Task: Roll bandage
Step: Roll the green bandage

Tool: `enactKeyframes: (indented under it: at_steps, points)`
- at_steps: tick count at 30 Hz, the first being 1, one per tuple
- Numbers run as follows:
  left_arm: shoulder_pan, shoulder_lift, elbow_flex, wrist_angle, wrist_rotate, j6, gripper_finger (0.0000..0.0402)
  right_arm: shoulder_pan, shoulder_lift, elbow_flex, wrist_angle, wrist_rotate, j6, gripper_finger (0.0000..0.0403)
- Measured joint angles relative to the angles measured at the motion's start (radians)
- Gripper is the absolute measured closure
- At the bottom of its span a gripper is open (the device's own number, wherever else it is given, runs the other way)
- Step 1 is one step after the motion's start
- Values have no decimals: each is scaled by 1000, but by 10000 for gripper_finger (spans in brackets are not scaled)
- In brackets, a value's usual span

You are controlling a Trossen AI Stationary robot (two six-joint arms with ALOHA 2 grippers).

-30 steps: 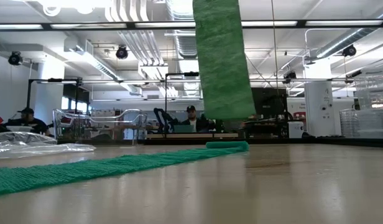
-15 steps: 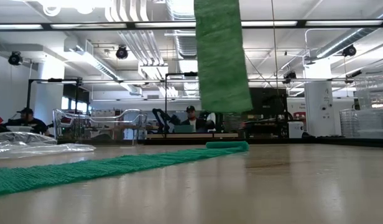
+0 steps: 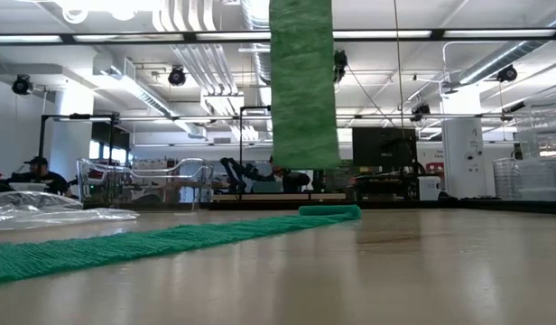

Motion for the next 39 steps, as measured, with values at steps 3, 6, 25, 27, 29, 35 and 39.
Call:
enactKeyframes:
  at_steps: [3,6,25,27,29,35,39]
  points:
    - [5,1,0,-15,-1,-4,46,1,1,-26,40,23,-56,366]
    - [7,0,0,-23,1,-6,53,1,1,-30,42,34,-99,366]
    - [18,4,0,-58,-5,-29,162,1,1,-34,53,61,-192,365]
    - [19,5,0,-58,-5,-25,169,1,1,-34,57,71,-192,364]
    - [19,7,0,-58,-4,-13,173,1,1,-34,56,73,-190,364]
    - [19,9,0,-57,2,75,238,0,1,-34,53,76,-156,347]
    - [19,9,0,-49,3,93,315,0,1,-34,52,76,-141,321]
